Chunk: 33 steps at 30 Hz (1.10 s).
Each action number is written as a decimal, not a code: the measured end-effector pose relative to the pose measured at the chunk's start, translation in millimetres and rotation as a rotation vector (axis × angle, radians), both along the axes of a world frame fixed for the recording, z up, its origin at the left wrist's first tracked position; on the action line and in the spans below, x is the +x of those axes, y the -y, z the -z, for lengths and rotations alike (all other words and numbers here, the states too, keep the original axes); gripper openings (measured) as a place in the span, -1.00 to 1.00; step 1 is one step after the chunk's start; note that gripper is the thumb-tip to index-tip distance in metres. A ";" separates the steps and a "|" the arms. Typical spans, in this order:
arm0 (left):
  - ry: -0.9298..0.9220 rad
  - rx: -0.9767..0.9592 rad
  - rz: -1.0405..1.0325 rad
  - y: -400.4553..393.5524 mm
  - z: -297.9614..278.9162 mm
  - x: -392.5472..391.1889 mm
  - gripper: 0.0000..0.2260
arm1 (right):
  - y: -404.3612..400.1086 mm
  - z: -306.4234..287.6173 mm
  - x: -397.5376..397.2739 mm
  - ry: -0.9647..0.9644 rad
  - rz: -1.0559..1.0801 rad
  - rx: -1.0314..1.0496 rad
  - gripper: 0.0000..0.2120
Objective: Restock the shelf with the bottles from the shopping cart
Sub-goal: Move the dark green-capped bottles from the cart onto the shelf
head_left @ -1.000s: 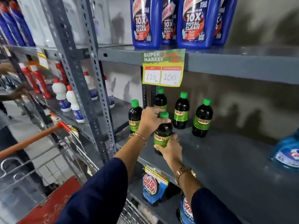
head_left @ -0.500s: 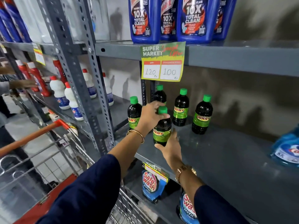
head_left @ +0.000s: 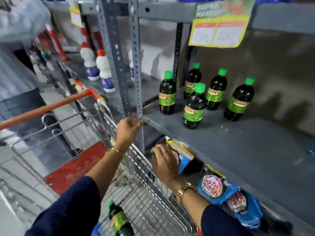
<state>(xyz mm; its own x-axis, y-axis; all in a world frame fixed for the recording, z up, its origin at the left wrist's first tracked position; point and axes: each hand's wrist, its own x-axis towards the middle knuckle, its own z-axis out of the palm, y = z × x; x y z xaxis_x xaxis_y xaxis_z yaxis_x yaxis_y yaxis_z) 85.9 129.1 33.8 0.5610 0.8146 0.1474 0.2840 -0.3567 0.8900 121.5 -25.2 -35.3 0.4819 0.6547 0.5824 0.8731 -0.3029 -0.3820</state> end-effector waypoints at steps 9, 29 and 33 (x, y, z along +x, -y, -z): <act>-0.476 -0.173 -0.179 -34.8 152.8 -121.8 -0.81 | -38.7 110.3 -82.4 -0.327 -0.208 -0.453 -0.74; -0.609 -0.919 -0.311 -9.6 364.4 -159.8 -0.67 | -43.0 266.0 -135.3 -0.980 -0.057 -1.081 -0.51; -0.584 -0.906 -0.354 -8.1 362.9 -161.7 -0.66 | -38.9 266.0 -139.8 -1.043 -0.022 -0.975 -0.60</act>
<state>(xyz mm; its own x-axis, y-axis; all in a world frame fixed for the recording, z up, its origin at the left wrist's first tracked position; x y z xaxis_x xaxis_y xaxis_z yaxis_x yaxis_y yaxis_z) -75.8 137.2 -329.1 0.0681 0.6147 -0.7858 0.6971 0.5342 0.4782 -18.4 13.7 -301.3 0.3873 0.5929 -0.7060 0.3352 -0.8039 -0.4913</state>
